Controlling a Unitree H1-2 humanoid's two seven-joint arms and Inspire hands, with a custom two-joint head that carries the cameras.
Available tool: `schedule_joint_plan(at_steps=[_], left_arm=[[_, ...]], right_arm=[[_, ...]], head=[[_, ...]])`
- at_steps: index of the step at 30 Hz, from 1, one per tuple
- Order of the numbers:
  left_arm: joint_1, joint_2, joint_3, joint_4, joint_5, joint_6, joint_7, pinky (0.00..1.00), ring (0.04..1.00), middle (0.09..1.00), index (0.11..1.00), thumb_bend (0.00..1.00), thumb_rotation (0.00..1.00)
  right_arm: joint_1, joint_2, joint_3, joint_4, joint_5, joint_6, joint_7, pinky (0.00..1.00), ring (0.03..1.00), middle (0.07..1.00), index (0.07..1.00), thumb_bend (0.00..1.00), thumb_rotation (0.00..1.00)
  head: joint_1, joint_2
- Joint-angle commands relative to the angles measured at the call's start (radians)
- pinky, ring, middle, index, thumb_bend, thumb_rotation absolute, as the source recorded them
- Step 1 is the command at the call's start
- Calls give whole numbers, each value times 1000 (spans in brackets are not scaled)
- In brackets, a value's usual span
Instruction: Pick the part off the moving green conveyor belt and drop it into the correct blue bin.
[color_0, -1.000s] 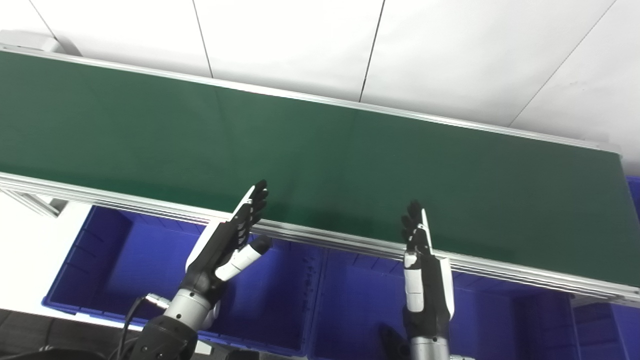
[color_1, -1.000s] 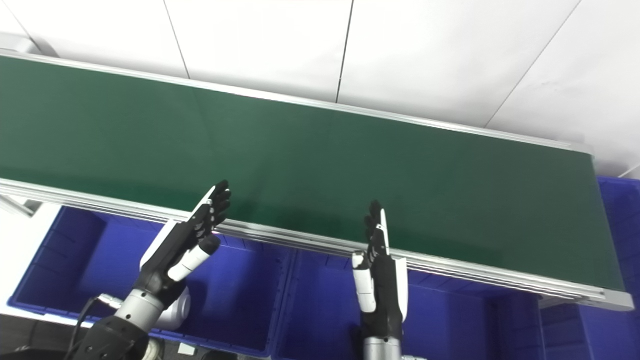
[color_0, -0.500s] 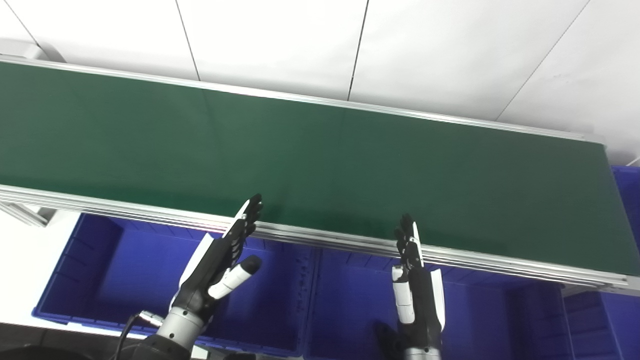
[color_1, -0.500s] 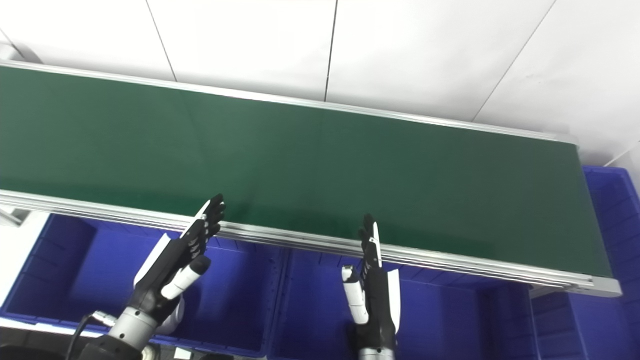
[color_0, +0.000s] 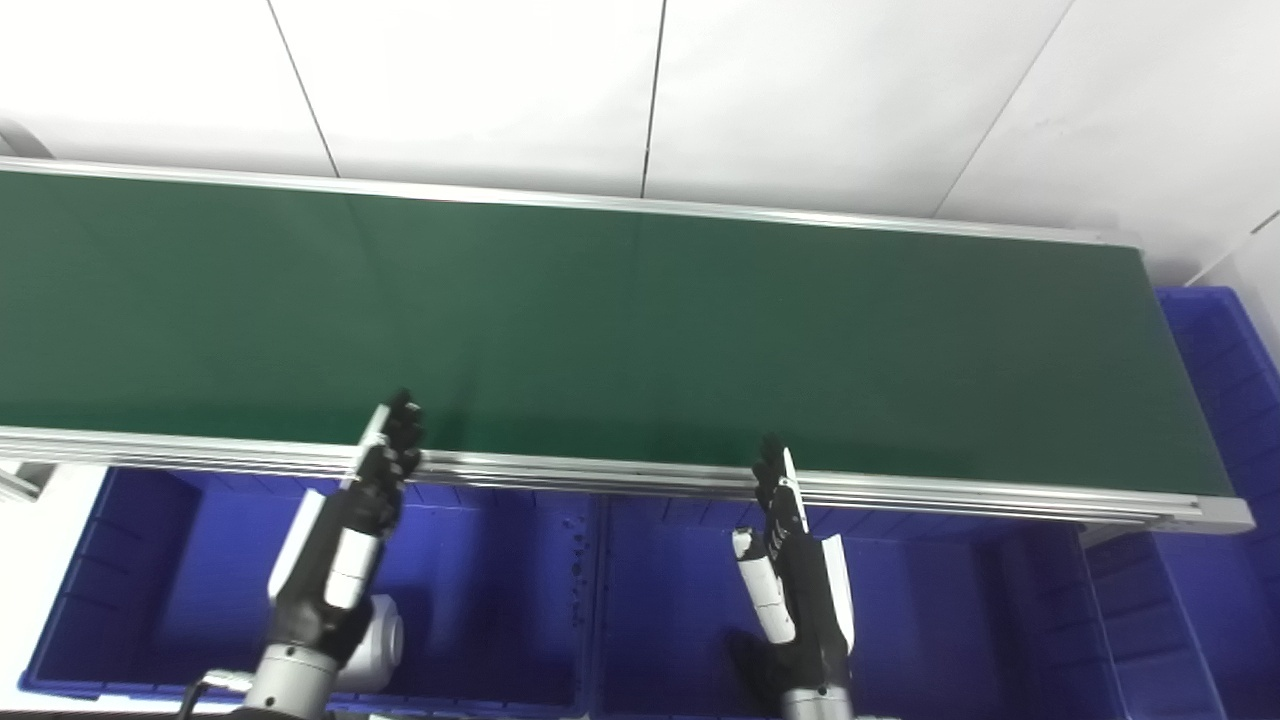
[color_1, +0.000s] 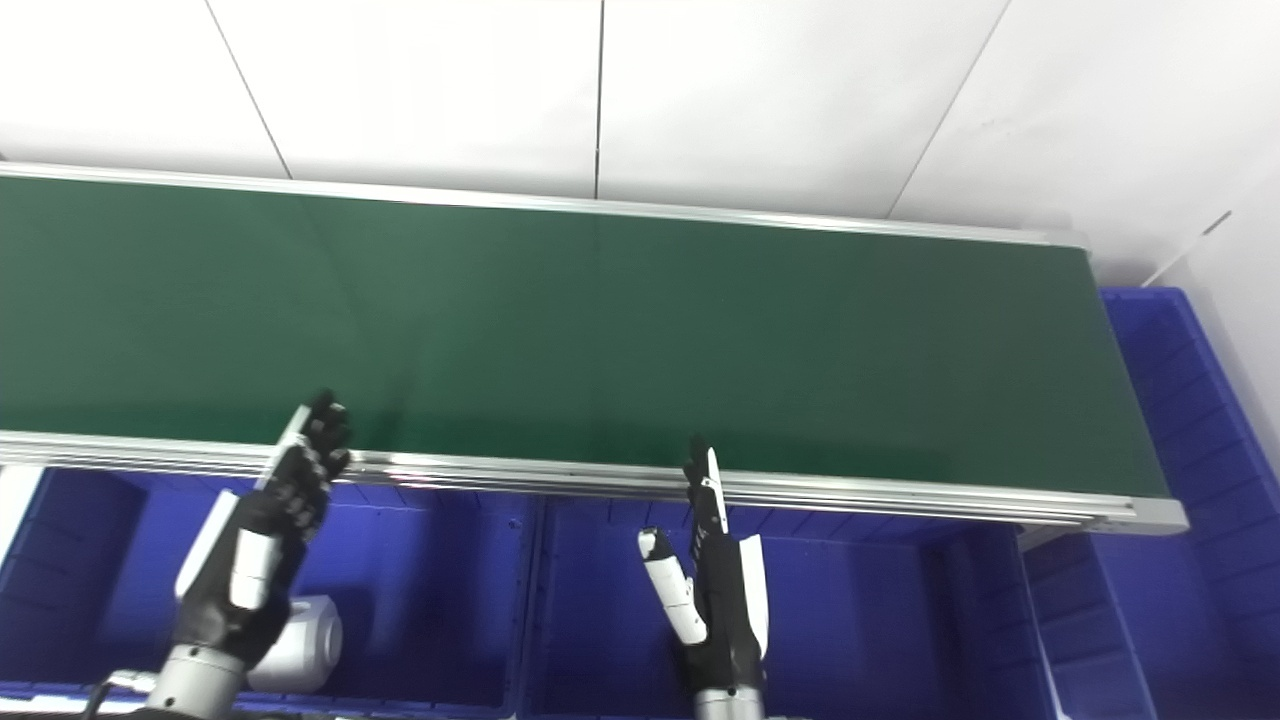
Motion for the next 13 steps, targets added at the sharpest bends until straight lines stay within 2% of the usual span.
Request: schedule_joint_plan(at_steps=[1,5,7,13], left_arm=[[-2,-16,8,-51,-30,-21,18,1000,1000,1000,1000,847,998],[14,-29,8,-71,-23,-10,38,1000,1000,1000,1000,774,1000],[20,-33,13,-70,-3,-33,49,1000,1000,1000,1000,756,1000],[27,-34,23,-67,-7,-39,62,1000,1000,1000,1000,781,1000]], right_arm=[[8,169,128,15,-32,-47,-9,1000,992,1000,1000,730,941],[23,160,136,-14,-18,-35,4,1000,998,1000,1000,735,953],[24,158,135,-12,-12,-42,6,1000,1000,1000,1000,733,954],[27,160,136,-14,-10,-40,6,1000,1000,1000,1000,733,961]], head=[[17,13],[62,32],[71,37],[59,36]])
